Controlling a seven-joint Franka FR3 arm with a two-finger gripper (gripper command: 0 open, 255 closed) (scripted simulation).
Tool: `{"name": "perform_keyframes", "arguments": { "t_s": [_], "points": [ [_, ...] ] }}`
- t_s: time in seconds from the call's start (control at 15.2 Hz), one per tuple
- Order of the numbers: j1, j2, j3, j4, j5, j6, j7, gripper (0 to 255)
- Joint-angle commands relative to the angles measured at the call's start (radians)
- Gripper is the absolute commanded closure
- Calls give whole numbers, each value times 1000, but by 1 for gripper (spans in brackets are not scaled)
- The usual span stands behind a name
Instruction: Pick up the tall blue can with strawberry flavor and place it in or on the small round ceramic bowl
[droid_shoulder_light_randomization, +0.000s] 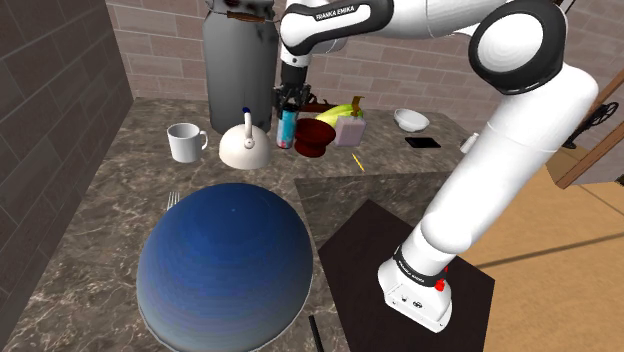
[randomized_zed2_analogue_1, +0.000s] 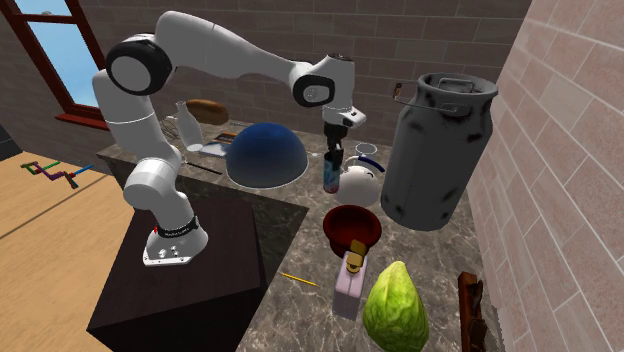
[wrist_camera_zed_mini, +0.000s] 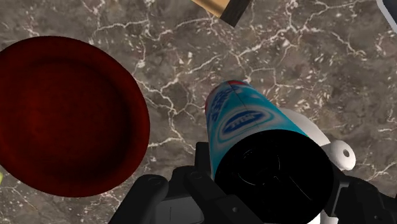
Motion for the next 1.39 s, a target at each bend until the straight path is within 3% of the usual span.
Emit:
{"name": "perform_keyframes", "arguments": {
  "t_s": [0.0, 0.86, 1.32],
  "points": [
    [0, -9, 0, 16, 0, -25, 0, 255],
    [0, -29, 0, 156, 1, -185, 1, 255],
    [-79, 30, -77, 287, 2, -259, -153, 255]
  ]
}}
